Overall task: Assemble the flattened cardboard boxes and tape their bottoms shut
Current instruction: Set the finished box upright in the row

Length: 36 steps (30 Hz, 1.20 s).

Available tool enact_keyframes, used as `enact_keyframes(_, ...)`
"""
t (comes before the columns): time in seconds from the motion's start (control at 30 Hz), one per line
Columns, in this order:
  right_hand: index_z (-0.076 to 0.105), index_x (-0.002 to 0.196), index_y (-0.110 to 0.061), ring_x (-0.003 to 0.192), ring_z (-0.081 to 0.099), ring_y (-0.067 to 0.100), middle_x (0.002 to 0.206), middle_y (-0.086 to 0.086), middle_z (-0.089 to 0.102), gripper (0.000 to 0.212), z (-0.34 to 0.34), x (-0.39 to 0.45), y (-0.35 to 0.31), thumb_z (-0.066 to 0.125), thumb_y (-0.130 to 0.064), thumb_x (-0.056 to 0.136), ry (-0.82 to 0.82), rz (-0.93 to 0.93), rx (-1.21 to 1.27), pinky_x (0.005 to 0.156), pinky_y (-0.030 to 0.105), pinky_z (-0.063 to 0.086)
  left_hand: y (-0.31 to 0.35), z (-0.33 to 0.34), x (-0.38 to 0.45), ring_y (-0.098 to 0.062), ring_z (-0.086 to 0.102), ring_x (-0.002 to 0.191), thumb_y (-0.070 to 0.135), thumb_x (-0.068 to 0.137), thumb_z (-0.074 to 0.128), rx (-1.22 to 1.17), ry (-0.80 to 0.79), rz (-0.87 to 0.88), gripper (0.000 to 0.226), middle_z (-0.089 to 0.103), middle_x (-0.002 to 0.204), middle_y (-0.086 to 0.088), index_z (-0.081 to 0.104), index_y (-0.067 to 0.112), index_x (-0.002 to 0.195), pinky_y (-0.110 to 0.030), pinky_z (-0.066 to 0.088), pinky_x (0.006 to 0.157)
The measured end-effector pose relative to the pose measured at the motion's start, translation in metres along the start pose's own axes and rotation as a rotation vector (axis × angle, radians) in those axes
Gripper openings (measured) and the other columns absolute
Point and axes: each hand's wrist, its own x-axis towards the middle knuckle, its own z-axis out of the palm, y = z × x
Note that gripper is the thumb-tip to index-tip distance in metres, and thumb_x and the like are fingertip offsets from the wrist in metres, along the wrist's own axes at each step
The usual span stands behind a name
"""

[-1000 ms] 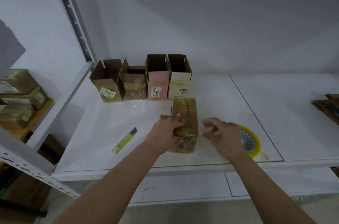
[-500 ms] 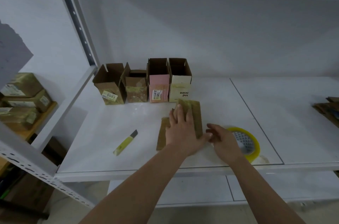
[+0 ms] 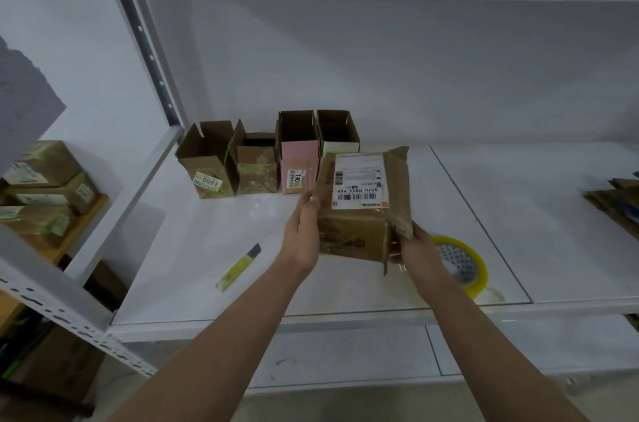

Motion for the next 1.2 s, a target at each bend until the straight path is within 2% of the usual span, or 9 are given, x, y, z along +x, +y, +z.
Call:
enact_keyframes(0.1,0.057,0.122,-0.020,0.084,0.065,0.027,0.100,0.011,0.068,0.023,-0.001,0.001,-0.005,0.048,-0.018,0.100,0.070,-0.038,0.000,0.071,0.039,0.055,-0.009,-0.013,0.002,-0.020,0.064,0.103,0.036,0.104,0.029,0.172,0.057,-0.072,0.040,0.068,0.115,-0.007,0.062,0.018,0.120,-0.041,0.052,0.095)
enact_keyframes(0.17,0.060,0.125,-0.015,0.102,0.063,0.027,0.112,0.008,0.066,0.030,-0.007,0.003,-0.005,0.056,-0.012,0.095,0.133,-0.123,-0.172,0.090,0.045,0.053,-0.011,-0.024,0.005,-0.020,0.059,0.101,0.030,0.103,0.036,0.506,0.052,-0.083,0.037,0.063,0.121,-0.009,0.057,0.013,0.128,-0.034,0.049,0.089)
enact_keyframes(0.23,0.061,0.127,-0.011,0.113,0.058,0.023,0.122,0.008,0.064,0.035,-0.006,0.000,-0.007,0.060,-0.006,0.092,0.137,-0.199,-0.334,0.098,0.035,0.047,-0.012,-0.029,0.005,-0.021,0.054,0.117,0.033,0.101,0.045,0.690,0.010,-0.098,0.045,0.054,0.137,-0.008,0.046,0.013,0.142,-0.029,0.041,0.097)
enact_keyframes(0.43,0.067,0.119,-0.011,0.108,0.060,0.019,0.120,0.008,0.065,0.027,0.012,-0.006,-0.013,0.062,-0.013,0.093,0.098,-0.307,-0.517,0.084,0.013,0.037,-0.005,-0.013,0.000,-0.023,0.051,0.124,0.062,0.092,0.044,0.473,-0.049,-0.081,0.068,0.052,0.140,-0.004,0.040,0.020,0.145,-0.033,0.045,0.097)
enact_keyframes(0.53,0.069,0.115,-0.014,0.106,0.062,0.019,0.116,0.006,0.067,0.023,0.011,-0.005,-0.013,0.064,-0.017,0.093,0.043,-0.276,-0.540,0.090,0.024,0.046,-0.003,-0.011,0.002,-0.023,0.054,0.117,0.038,0.098,0.051,0.499,-0.079,-0.075,0.053,0.051,0.140,-0.007,0.032,0.022,0.145,-0.038,0.052,0.093)
enact_keyframes(0.63,0.072,0.111,-0.017,0.103,0.063,0.016,0.112,0.002,0.069,0.024,0.006,-0.007,-0.011,0.056,-0.008,0.095,-0.014,-0.211,-0.519,0.092,0.031,0.052,0.003,-0.013,0.000,-0.009,0.059,0.085,0.021,0.101,0.042,0.536,-0.095,0.055,0.044,0.054,0.125,0.000,0.031,0.030,0.143,-0.028,0.055,0.072)
enact_keyframes(0.8,0.071,0.109,-0.019,0.103,0.063,0.010,0.096,-0.015,0.066,0.020,0.005,-0.011,-0.015,0.069,-0.015,0.089,-0.114,-0.121,-0.348,0.072,0.010,0.050,0.008,-0.021,0.004,-0.019,0.059,0.081,0.012,0.100,0.036,0.725,-0.097,0.078,0.033,0.063,0.112,-0.007,0.059,0.017,0.123,-0.031,0.056,0.071)
enact_keyframes(1.0,0.041,0.146,-0.031,0.137,0.036,0.013,0.148,-0.006,0.040,0.080,-0.010,-0.021,-0.023,0.078,-0.044,0.075,-0.407,-0.024,-0.528,0.103,0.022,0.033,0.003,-0.026,-0.005,-0.020,0.063,0.088,0.020,0.094,0.057,0.614,-0.262,-0.082,0.042,0.051,0.116,-0.001,0.042,0.021,0.134,-0.028,0.059,0.061)
enact_keyframes(1.2,0.028,0.150,-0.038,0.133,0.040,0.018,0.148,0.000,0.038,0.114,-0.015,-0.017,-0.013,0.077,-0.073,0.053,-0.298,-0.087,-0.586,0.111,0.038,0.038,0.000,-0.018,0.005,-0.029,0.064,0.089,-0.002,0.084,0.056,0.688,-0.305,0.014,0.064,0.050,0.117,-0.006,0.034,0.023,0.138,-0.041,0.060,0.070)
